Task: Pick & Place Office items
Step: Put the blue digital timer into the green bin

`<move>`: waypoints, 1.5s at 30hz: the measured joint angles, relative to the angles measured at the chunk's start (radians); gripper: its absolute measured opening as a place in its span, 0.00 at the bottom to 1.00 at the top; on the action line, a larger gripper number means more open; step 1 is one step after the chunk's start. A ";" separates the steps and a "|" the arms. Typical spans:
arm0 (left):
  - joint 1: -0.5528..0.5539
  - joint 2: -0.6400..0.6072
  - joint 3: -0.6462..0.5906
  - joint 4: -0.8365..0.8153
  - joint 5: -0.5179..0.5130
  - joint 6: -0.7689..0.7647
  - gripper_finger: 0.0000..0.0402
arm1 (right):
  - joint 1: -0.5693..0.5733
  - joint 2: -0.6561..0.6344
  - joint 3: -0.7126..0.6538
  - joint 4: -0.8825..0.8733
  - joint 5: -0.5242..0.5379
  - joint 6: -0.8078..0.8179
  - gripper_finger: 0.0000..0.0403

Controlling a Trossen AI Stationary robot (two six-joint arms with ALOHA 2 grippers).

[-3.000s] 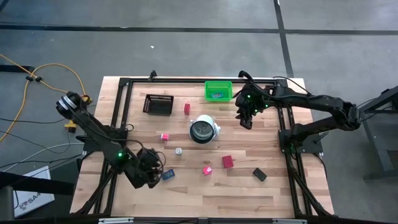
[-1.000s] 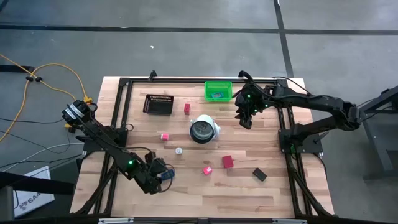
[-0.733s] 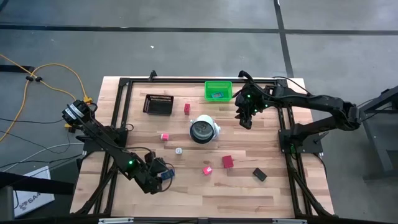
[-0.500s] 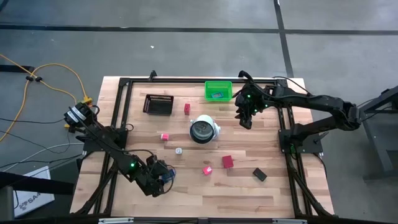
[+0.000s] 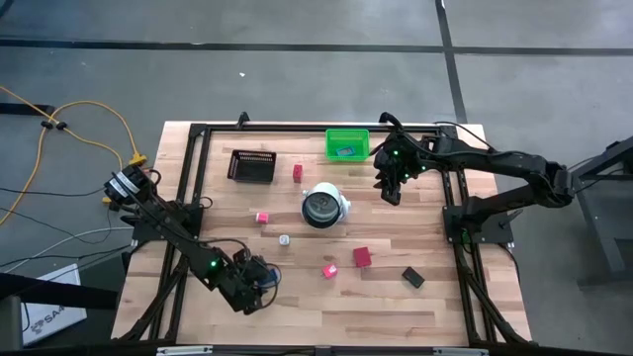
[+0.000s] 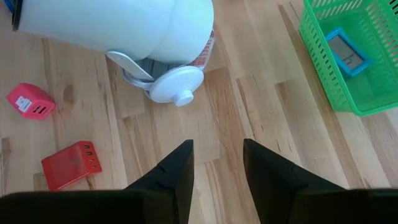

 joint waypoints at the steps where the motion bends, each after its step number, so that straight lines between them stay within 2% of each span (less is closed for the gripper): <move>1: 0.002 -0.003 0.000 0.000 0.000 0.002 0.58 | 0.000 0.000 0.000 0.000 0.000 0.000 0.31; 10: 0.003 -0.038 -0.002 0.048 -0.035 0.071 0.58 | 0.000 0.000 0.000 0.000 0.000 0.000 0.31; 21: 0.003 -0.038 -0.002 -0.046 -0.049 0.019 0.58 | 0.000 0.000 0.000 0.000 0.000 0.000 0.31; 25: 0.017 -0.038 -0.002 -0.051 -0.018 0.000 0.58 | 0.000 0.000 0.000 0.000 0.000 0.000 0.31; 32: 0.029 -0.038 -0.002 -0.157 0.021 -0.061 0.58 | 0.000 0.000 0.000 0.000 0.000 0.000 0.31; 45: 0.028 -0.029 -0.001 -0.097 0.015 -0.013 0.58 | 0.000 0.000 0.000 0.000 0.000 0.000 0.31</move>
